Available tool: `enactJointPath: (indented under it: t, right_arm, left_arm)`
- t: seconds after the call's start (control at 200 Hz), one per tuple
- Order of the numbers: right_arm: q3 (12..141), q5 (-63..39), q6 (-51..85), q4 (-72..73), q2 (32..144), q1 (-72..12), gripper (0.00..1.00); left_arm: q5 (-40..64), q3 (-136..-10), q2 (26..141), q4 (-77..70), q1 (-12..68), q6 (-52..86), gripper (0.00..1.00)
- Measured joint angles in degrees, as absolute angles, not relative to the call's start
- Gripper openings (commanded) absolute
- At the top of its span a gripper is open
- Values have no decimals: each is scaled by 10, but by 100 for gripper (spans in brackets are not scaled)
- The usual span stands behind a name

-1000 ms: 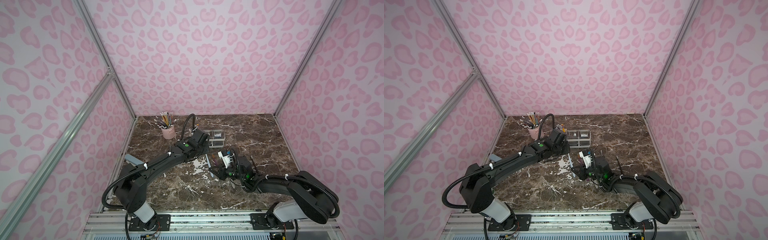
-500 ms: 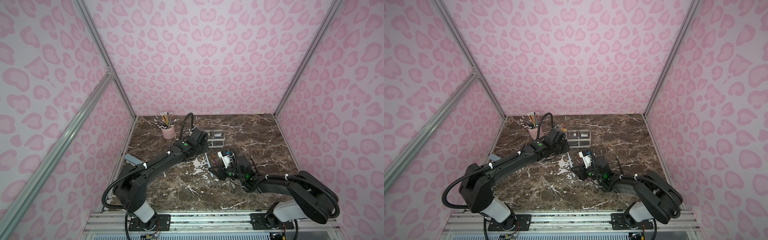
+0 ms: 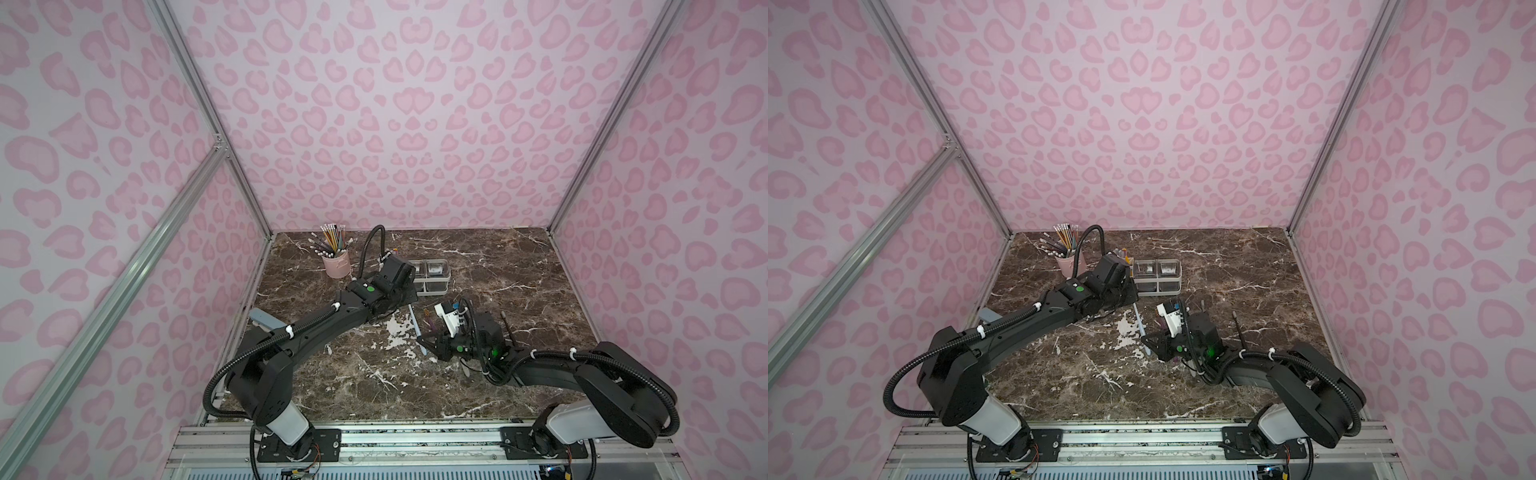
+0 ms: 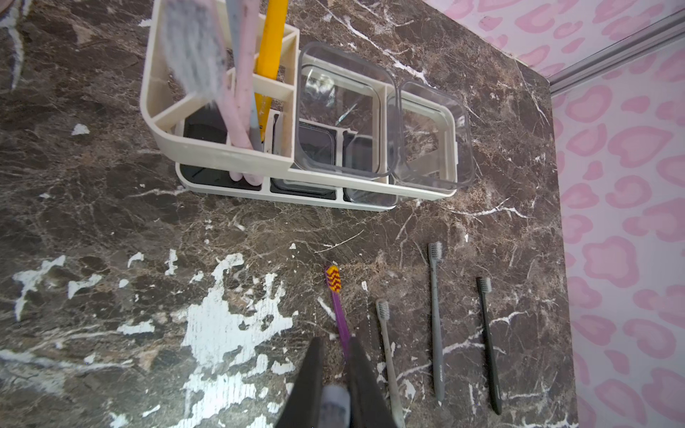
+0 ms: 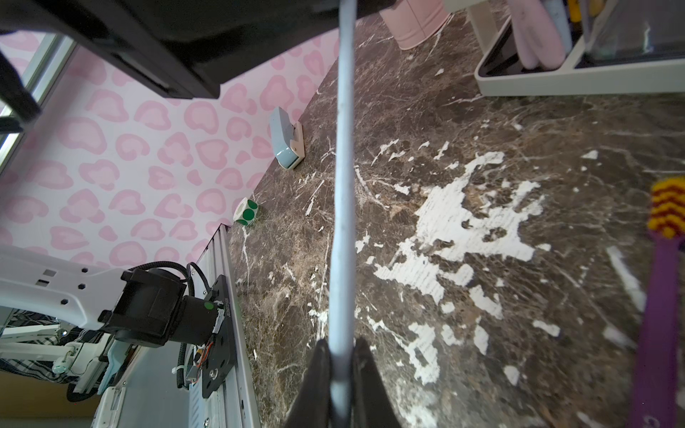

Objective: Place the toothbrush into the toothbrush holder
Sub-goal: Pick up the toothbrush from the center of the board.

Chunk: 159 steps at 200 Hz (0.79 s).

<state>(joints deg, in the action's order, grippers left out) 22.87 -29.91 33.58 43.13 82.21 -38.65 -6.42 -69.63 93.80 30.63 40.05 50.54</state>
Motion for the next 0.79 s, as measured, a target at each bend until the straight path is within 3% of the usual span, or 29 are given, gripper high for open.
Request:
enactJointPath:
  t: [0.205,0.4,0.515,0.63,0.795]
  right_arm:
    - [232,-297,335,429,822,-387,0]
    - [233,-295,333,425,818,-387,46]
    - [227,-280,328,420,790,-385,65]
    - [208,-259,321,417,747,-379,74]
    - [180,-233,316,419,701,-374,80]
  left_arm:
    - [-60,-696,936,305,398,508,2]
    - [-62,-697,930,306,394,507,2]
    - [-74,-711,929,307,391,497,2]
    - [-102,-743,925,316,390,480,2]
    - [-161,-800,913,316,390,446,2]
